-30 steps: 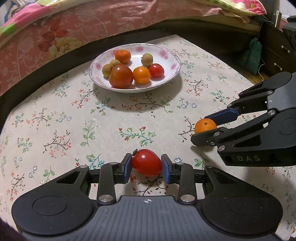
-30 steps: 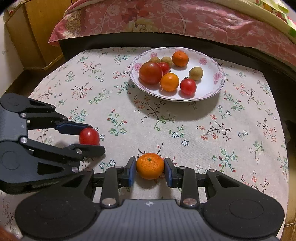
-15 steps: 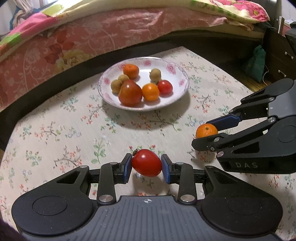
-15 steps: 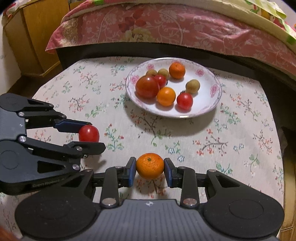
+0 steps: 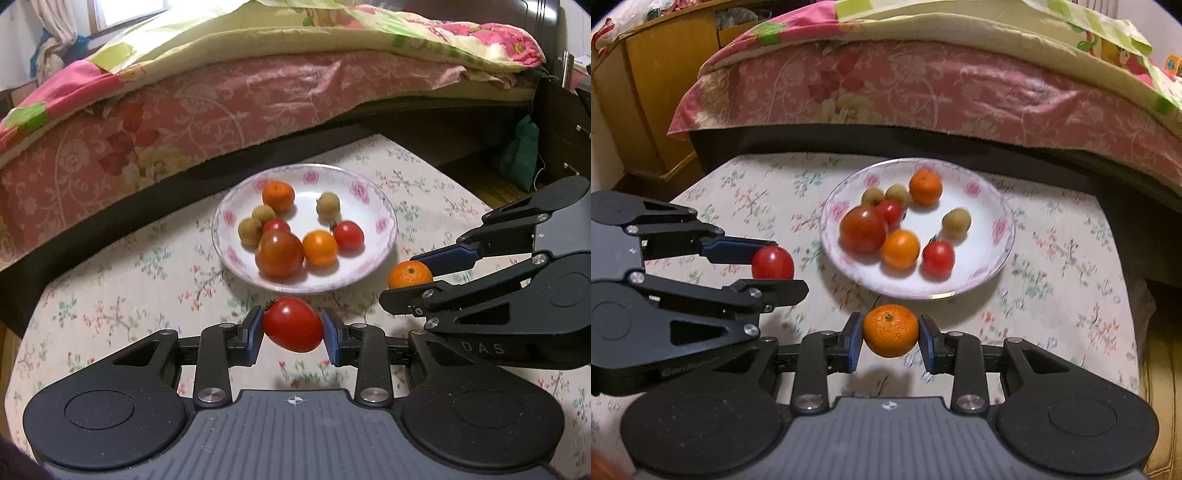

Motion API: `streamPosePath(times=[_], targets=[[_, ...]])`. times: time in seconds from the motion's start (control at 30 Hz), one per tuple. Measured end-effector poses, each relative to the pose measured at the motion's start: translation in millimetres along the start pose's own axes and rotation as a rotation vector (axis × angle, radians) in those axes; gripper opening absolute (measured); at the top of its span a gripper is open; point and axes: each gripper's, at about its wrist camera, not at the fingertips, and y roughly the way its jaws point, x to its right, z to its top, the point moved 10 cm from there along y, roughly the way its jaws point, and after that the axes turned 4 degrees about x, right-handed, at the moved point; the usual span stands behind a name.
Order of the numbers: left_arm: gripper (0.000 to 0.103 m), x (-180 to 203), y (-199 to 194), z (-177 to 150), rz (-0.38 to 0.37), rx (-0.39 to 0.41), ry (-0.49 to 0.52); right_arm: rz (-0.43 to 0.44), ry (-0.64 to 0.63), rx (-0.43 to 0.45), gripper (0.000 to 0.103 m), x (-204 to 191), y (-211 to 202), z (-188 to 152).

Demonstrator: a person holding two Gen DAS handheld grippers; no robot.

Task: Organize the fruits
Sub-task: 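Lift the orange and tomato and carry both toward the white plate, then lower the orange and tomato onto the plate beside the other fruits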

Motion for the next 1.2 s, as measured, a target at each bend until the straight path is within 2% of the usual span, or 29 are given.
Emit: streamPosePath(times=[0.27, 0.73, 1.2], targets=[[0.042, -4.9, 13.2, 19.8, 0.010, 0.035, 0.010, -0.016, 0.018, 0.018, 0.033, 15.1, 10.5, 16.6], [0.041, -16.2, 48.2, 48.4, 0.032, 0.050, 0.014, -0.044, 0.051, 0.043, 0.033, 42.8, 41.5, 44.4], [0.041, -24.6, 75.9, 54.6, 0.024, 0.035, 0.003, -0.041, 0.084, 0.054, 0.033, 58.1, 67.3, 50.9]])
